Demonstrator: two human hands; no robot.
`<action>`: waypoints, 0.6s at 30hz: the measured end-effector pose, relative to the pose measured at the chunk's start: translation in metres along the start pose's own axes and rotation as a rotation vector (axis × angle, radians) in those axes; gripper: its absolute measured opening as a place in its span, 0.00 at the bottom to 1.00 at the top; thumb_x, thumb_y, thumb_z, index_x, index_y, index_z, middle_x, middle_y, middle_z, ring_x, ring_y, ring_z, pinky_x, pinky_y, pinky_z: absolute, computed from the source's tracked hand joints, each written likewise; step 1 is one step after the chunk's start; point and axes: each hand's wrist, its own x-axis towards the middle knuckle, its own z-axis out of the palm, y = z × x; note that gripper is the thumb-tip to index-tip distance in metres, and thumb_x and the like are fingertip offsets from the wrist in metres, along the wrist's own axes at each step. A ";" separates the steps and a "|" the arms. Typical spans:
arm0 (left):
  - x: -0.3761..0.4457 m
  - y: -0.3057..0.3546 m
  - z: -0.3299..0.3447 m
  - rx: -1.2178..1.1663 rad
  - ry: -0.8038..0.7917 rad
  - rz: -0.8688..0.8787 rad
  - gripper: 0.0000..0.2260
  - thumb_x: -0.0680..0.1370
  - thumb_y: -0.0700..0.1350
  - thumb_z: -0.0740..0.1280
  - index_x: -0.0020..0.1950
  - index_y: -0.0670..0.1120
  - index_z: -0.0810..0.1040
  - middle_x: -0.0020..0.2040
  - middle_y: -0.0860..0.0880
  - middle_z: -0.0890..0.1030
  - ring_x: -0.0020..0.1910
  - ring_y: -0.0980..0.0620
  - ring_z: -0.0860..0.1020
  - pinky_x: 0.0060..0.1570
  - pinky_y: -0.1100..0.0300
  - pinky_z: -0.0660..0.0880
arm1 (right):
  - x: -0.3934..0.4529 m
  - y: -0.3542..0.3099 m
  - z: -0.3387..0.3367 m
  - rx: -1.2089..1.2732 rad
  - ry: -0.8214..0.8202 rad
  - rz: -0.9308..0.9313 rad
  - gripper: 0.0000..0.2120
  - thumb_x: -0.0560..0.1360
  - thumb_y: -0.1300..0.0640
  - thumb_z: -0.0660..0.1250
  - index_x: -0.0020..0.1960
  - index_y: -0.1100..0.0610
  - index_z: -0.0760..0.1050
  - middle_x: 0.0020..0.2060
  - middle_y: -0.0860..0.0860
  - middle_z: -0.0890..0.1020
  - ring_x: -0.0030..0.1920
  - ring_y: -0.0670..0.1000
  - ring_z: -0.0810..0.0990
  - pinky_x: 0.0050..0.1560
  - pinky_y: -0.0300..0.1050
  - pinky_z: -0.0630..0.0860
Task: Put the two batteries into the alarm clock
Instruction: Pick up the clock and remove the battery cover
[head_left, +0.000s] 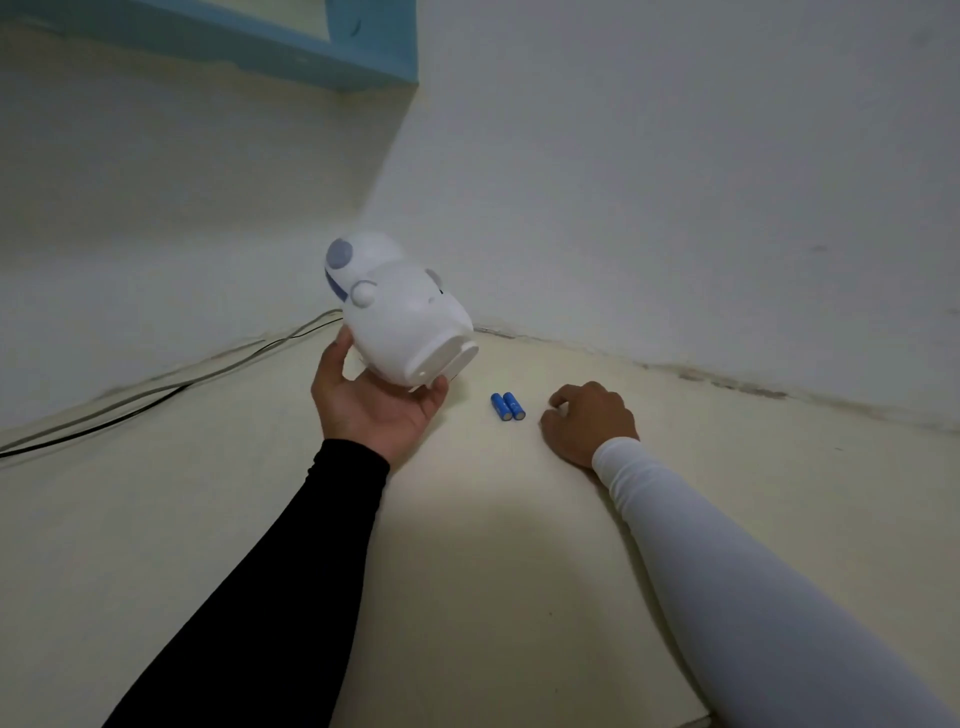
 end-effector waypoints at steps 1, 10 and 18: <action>0.000 0.001 -0.002 0.009 -0.012 -0.018 0.37 0.69 0.60 0.74 0.76 0.48 0.77 0.76 0.42 0.79 0.72 0.35 0.78 0.45 0.51 0.83 | 0.000 0.000 0.000 -0.003 0.002 -0.002 0.16 0.76 0.47 0.62 0.62 0.49 0.77 0.60 0.53 0.77 0.61 0.58 0.74 0.59 0.49 0.72; 0.002 -0.003 0.001 0.199 -0.026 -0.048 0.29 0.70 0.71 0.68 0.61 0.52 0.84 0.55 0.48 0.88 0.50 0.42 0.85 0.38 0.57 0.80 | 0.002 0.004 0.004 0.006 -0.005 -0.026 0.18 0.76 0.46 0.62 0.64 0.49 0.76 0.62 0.53 0.76 0.63 0.59 0.73 0.59 0.49 0.70; 0.003 0.001 -0.003 0.221 0.027 -0.081 0.25 0.70 0.64 0.68 0.55 0.48 0.89 0.59 0.43 0.87 0.55 0.37 0.83 0.45 0.50 0.78 | 0.001 0.005 0.005 0.013 -0.003 -0.045 0.18 0.76 0.47 0.62 0.64 0.49 0.76 0.62 0.53 0.76 0.63 0.59 0.73 0.60 0.49 0.70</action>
